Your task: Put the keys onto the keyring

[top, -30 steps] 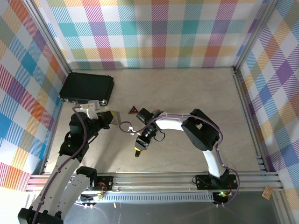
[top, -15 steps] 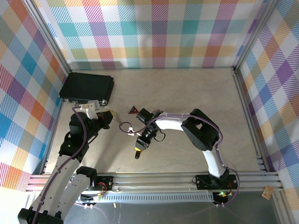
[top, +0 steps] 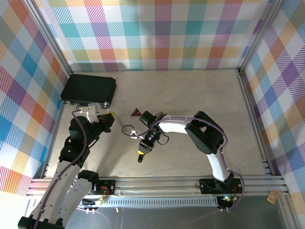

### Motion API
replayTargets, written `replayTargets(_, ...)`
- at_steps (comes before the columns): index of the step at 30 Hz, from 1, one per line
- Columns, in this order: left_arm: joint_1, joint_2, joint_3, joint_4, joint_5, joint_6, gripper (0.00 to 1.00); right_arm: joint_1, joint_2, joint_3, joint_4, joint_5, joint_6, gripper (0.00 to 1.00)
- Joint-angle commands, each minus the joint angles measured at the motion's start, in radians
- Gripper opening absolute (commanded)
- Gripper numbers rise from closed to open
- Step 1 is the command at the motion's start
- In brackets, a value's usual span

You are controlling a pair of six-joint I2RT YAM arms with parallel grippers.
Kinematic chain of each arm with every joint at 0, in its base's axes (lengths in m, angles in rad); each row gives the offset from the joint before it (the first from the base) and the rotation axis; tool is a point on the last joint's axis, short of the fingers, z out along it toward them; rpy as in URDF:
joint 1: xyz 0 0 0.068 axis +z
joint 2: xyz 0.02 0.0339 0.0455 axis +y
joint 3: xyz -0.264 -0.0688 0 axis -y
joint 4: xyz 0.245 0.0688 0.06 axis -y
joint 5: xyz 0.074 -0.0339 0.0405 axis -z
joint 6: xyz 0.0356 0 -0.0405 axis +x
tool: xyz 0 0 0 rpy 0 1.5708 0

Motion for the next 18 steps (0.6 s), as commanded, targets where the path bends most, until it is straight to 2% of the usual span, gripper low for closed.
replayTargets(1,0.017,-0.016,-0.013,0.028,0.006,-0.006,0.00,-0.003,-0.097,-0.063,0.005,0.021,0.036,0.00)
replayTargets(7,0.017,-0.026,-0.028,0.052,0.036,-0.007,0.00,-0.023,-0.227,-0.186,0.024,0.170,0.147,0.00)
replayTargets(11,0.017,-0.037,-0.046,0.070,0.062,-0.012,0.00,-0.024,-0.274,-0.239,0.023,0.294,0.285,0.00)
replayTargets(18,0.016,-0.058,-0.076,0.103,0.129,-0.035,0.00,-0.023,-0.367,-0.317,0.017,0.372,0.448,0.00)
